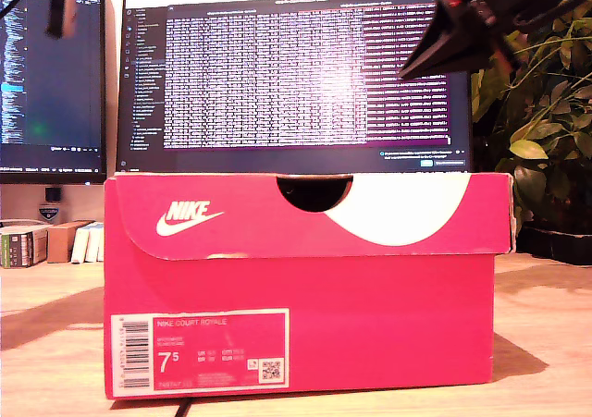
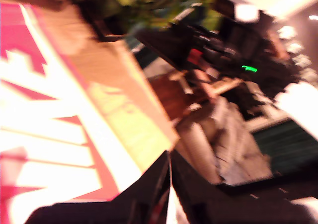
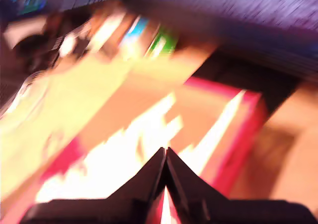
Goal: Close the red shoebox by pushing the lid with your left arm and holding the box in place with your right arm
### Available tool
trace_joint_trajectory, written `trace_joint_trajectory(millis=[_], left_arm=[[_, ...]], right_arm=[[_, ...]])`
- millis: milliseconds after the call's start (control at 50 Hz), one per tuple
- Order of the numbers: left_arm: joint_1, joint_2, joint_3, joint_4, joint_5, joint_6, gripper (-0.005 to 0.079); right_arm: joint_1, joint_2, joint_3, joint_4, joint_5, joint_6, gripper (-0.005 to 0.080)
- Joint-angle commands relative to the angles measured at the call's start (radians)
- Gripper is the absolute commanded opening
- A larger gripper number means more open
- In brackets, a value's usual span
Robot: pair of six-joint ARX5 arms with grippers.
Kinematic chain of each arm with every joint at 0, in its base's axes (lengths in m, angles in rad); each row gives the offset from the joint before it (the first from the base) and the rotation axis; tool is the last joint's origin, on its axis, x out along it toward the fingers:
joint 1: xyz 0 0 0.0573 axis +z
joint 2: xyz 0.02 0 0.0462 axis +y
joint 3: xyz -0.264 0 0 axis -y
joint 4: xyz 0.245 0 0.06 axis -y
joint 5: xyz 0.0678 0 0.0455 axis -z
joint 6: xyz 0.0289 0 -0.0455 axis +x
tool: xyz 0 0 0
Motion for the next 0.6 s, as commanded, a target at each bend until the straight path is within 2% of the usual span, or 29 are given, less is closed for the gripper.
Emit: trace_joint_trajectory(millis=[0, 240, 440, 580], left_arm=[[0.002, -0.002, 0.010, -0.010, -0.021, 0.042, -0.0019], [0.002, -0.003, 0.010, -0.033, -0.045, 0.124, -0.0019], [0.002, -0.003, 0.010, -0.033, -0.060, 0.148, -0.0019], [0.002, -0.003, 0.010, -0.034, -0.077, 0.210, -0.0019]], right_arm=[[0.031, -0.016, 0.003, -0.025, -0.003, -0.048, -0.0012], [0.093, 0.021, 0.003, -0.124, 0.138, -0.107, -0.0013], [0.095, 0.080, 0.003, -0.180, 0.172, -0.154, -0.0013], [0.097, 0.109, 0.002, -0.201, 0.175, -0.159, -0.0013]])
